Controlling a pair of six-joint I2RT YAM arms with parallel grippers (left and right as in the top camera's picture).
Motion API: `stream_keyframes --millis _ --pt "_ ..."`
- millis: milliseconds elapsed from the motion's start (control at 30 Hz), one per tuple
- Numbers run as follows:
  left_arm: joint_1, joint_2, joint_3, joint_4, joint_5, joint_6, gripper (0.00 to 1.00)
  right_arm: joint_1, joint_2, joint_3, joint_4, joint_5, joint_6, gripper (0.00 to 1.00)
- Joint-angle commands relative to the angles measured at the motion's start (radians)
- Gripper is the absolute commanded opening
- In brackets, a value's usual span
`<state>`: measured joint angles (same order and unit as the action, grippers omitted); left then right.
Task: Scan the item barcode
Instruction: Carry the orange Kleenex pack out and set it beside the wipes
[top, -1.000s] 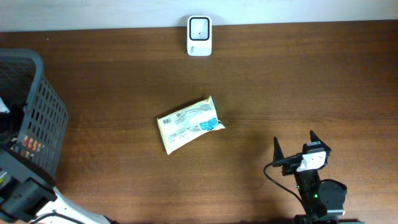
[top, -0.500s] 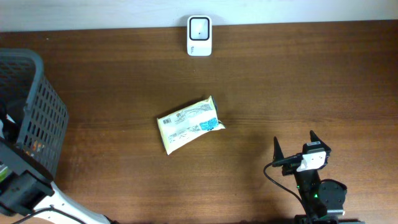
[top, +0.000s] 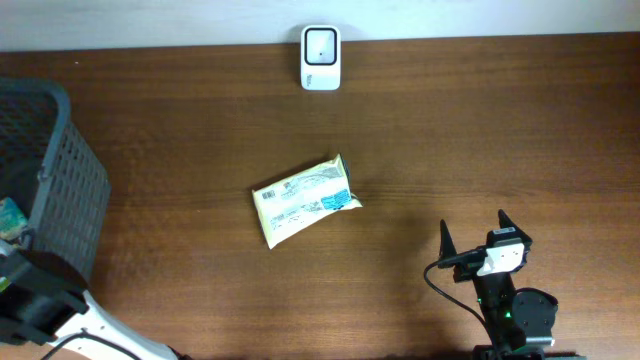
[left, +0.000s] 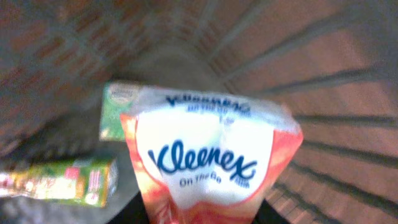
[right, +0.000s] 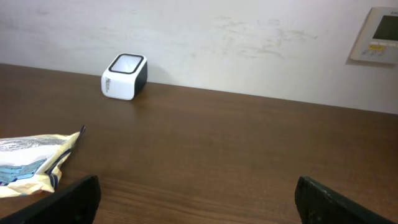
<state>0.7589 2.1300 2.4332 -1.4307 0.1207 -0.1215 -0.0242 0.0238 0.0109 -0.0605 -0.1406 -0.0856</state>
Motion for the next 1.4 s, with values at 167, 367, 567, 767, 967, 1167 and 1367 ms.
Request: stream_keyframes --millis 167,367,567,767,967,1167,1367 --pt "-0.484 -0.081 0.310 -0.213 0.098 0.093 0.34 0.005 -0.005 -0.005 -0.004 -0.006 0.001 0.99" --pt "-0.851 -0.081 -0.051 -0.218 -0.092 0.092 0.36 0.005 -0.005 -0.005 -0.004 -0.006 0.001 0.99" --pt "-0.916 -0.081 -0.747 0.121 -0.092 0.092 0.40 0.005 -0.005 -0.005 -0.004 -0.006 0.001 0.99" --pt "-0.948 -0.081 -1.104 0.536 -0.009 0.080 0.40 0.005 -0.005 -0.005 -0.004 -0.006 0.001 0.99" --pt "-1.161 -0.081 -1.116 0.632 -0.002 0.081 0.45 0.005 -0.005 -0.005 -0.004 -0.006 0.001 0.99" --pt "-1.142 -0.081 -0.990 0.600 -0.067 0.032 0.99 0.005 -0.005 -0.005 -0.004 -0.006 0.001 0.99" --pt "-1.040 -0.085 -0.294 0.170 -0.174 0.012 0.99 0.005 -0.005 -0.005 -0.004 -0.006 0.001 0.98"
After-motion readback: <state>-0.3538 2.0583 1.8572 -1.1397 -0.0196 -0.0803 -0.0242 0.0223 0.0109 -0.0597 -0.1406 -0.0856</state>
